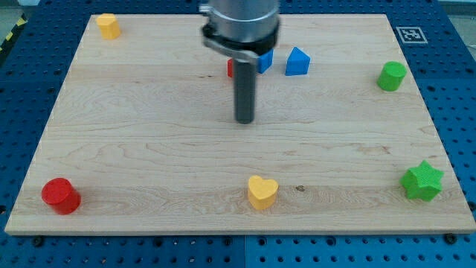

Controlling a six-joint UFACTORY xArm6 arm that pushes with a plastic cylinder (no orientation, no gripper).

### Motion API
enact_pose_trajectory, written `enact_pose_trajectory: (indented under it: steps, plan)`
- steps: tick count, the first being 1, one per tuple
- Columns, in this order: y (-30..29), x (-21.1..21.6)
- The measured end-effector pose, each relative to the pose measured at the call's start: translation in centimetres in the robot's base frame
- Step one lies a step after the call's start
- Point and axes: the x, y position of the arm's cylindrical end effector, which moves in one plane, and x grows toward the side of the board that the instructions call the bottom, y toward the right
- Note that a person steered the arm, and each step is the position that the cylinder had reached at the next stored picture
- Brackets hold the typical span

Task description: Point your arm at blue triangle

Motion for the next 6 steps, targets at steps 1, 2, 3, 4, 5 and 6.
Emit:
enact_pose_trajectory:
  steps: [1,2,3,4,5,6]
  plan:
    - [4.07,0.0]
    - [4.34,0.0]
    - [4.34,0.0]
    - [4.29,0.0]
    - [4.18,0.0]
    - [4.1,0.0]
